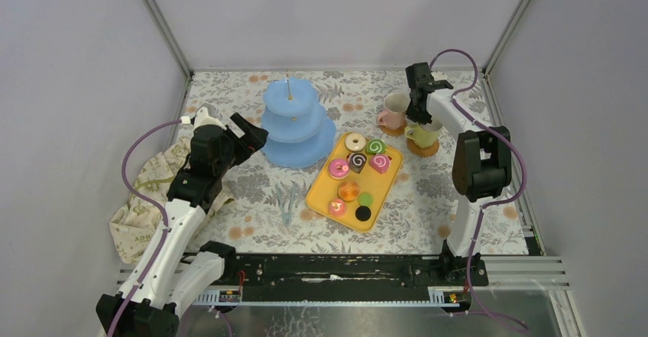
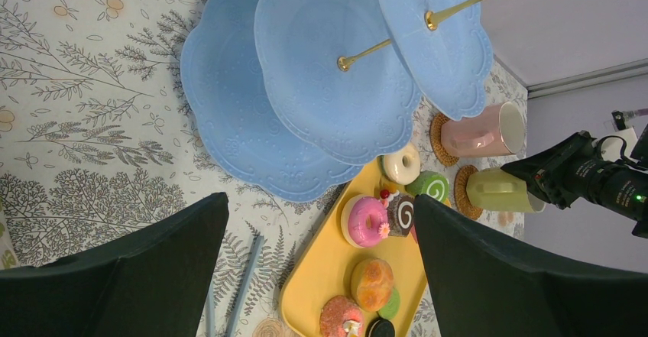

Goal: Serve the afternoon tea
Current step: Place the cup on the coaster.

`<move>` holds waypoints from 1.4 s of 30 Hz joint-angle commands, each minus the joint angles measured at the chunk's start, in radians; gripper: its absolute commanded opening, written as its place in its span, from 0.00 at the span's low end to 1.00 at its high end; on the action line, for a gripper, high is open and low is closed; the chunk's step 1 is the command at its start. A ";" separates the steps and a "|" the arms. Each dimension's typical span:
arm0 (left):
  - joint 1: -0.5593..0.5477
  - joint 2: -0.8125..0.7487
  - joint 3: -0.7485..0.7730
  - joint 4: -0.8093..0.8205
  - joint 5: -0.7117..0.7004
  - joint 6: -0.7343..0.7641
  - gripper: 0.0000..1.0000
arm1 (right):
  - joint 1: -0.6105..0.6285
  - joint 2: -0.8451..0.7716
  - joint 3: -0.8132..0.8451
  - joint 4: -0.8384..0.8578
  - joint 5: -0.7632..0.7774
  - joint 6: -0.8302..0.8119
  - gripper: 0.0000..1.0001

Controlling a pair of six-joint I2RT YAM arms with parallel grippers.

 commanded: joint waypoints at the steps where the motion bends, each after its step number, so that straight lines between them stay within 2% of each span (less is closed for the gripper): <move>1: -0.004 -0.015 -0.009 0.023 -0.004 -0.001 0.97 | -0.005 -0.047 -0.022 0.013 0.020 -0.017 0.00; 15: -0.006 -0.007 0.010 0.023 -0.001 -0.002 0.98 | -0.005 -0.070 -0.021 0.003 0.000 -0.021 0.35; 20: -0.005 -0.008 0.007 0.023 -0.004 -0.002 0.98 | -0.005 -0.070 -0.009 0.000 -0.004 -0.023 0.43; 42: -0.006 -0.010 0.022 0.018 -0.007 -0.006 0.97 | -0.005 -0.127 0.060 -0.047 0.008 -0.037 0.47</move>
